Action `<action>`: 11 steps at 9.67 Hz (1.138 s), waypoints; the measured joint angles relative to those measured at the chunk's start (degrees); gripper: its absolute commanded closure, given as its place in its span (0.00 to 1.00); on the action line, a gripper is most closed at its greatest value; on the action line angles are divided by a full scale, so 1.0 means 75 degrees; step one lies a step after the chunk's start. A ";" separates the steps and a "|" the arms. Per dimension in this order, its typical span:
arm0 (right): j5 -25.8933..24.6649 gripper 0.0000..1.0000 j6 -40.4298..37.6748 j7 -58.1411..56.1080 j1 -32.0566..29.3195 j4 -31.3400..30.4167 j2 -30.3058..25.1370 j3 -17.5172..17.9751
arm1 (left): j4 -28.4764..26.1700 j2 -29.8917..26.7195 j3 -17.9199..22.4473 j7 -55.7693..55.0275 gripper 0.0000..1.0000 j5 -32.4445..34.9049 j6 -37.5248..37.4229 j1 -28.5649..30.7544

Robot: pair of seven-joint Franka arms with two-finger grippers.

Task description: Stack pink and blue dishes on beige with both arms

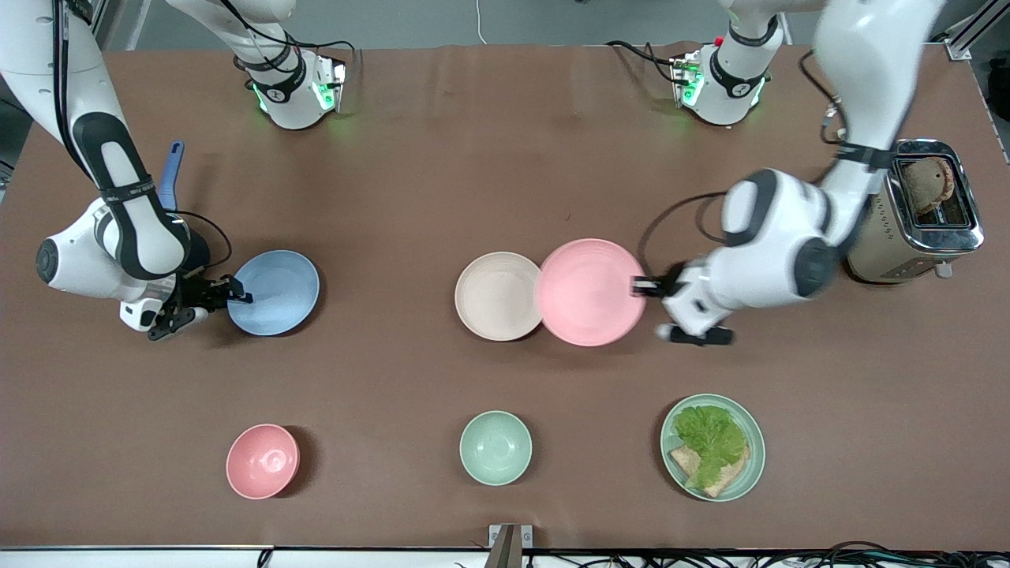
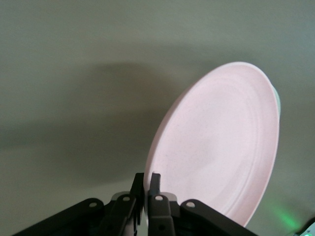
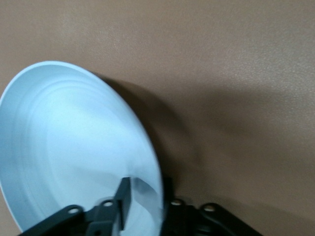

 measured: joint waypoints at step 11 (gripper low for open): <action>0.0223 0.99 -0.3748 0.5504 0.0838 0.2753 -0.0663 0.0390 | -0.0320 0.1357 0.0163 -0.1461 0.00 0.0224 0.2779 -0.1567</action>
